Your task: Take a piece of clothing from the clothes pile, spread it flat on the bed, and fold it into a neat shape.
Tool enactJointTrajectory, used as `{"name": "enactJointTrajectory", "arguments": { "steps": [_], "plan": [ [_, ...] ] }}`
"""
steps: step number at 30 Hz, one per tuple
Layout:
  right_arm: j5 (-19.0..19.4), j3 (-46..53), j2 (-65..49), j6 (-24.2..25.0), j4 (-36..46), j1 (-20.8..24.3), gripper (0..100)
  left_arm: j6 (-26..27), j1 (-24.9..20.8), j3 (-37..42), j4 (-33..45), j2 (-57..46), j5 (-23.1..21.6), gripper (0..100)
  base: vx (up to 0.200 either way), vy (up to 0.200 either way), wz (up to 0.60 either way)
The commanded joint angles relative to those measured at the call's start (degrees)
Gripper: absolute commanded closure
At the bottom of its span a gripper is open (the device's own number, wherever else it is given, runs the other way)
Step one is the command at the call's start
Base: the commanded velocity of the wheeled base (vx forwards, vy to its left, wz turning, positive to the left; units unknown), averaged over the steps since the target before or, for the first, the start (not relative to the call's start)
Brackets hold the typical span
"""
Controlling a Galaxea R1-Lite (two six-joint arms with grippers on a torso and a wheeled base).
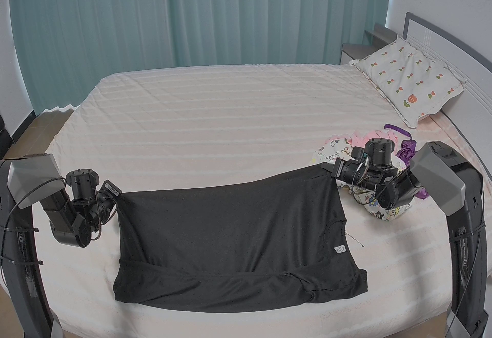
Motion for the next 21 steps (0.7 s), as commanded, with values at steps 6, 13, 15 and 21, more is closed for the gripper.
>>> {"name": "enactJointTrajectory", "arguments": {
  "steps": [6,13,15,21],
  "plan": [
    [2.5,9.9,-6.7,0.6,-1.5,-1.3,100,1.3,1.3,0.0,0.1,-0.6,-0.3,100,0.000,0.000,0.00],
    [4.4,17.5,-8.9,0.5,-4.9,-1.6,100,2.9,1.5,4.1,-0.1,-3.1,-2.4,100,0.000,0.000,0.00],
    [5.0,19.9,-9.9,0.4,-5.6,-1.7,100,3.3,1.4,5.3,-0.1,-3.4,-2.8,100,0.000,0.000,0.00],
    [7.3,27.2,-12.6,-0.2,-7.3,-2.3,100,5.0,1.4,8.8,-0.2,-3.4,-2.9,100,0.000,0.000,0.00]
  ]
}}
